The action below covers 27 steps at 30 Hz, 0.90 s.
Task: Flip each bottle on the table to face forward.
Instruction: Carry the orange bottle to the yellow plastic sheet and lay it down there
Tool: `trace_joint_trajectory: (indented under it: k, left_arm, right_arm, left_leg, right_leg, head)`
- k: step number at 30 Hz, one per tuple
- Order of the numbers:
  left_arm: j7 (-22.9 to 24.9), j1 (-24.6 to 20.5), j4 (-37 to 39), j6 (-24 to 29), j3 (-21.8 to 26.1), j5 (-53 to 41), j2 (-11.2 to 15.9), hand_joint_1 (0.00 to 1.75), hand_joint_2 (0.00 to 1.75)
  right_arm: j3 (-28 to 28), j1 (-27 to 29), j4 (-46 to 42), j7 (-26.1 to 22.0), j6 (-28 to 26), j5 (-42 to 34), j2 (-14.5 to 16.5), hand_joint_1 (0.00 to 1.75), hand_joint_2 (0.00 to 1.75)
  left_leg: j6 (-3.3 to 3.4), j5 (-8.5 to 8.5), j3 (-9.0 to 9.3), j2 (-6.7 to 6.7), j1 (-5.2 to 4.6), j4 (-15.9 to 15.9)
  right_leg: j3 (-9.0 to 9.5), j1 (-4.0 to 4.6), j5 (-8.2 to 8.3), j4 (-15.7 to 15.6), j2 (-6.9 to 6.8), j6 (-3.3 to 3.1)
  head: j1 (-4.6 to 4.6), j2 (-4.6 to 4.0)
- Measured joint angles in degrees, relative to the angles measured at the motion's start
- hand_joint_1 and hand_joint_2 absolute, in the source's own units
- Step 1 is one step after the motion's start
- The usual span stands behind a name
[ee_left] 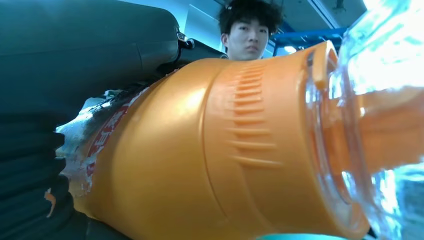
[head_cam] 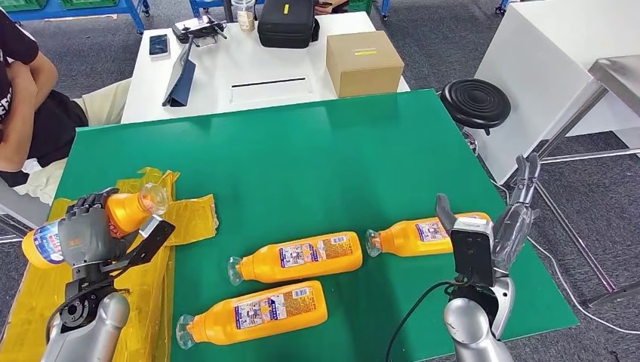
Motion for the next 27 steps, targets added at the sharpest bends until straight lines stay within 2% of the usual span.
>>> trace_joint_trajectory:
  k: [23, 27]
  left_arm:
    - [0.3, -0.8, 7.0, -3.3, -4.0, 2.5, 0.1, 1.75, 1.75]
    - [0.9, -1.4, 7.9, -5.6, -4.7, 2.0, 0.1, 1.75, 1.75]
  right_arm:
    - [-1.8, -0.1, 0.0, 0.5, 0.1, -0.1, 0.2, 0.00, 1.75]
    - [-2.2, -0.3, 0.1, 0.5, 0.3, -0.2, 0.3, 0.00, 1.75]
  left_leg:
    - [0.00, 0.00, 0.00, 0.00, 0.00, 0.0]
    - [0.00, 0.00, 0.00, -0.02, 0.00, 0.0]
  right_leg:
    - [0.00, 0.00, 0.00, 0.0, 0.00, 0.00]
    - [0.01, 0.00, 0.00, 0.0, -0.01, 0.00]
  head:
    - [-0.01, 0.00]
    - [-0.01, 0.00]
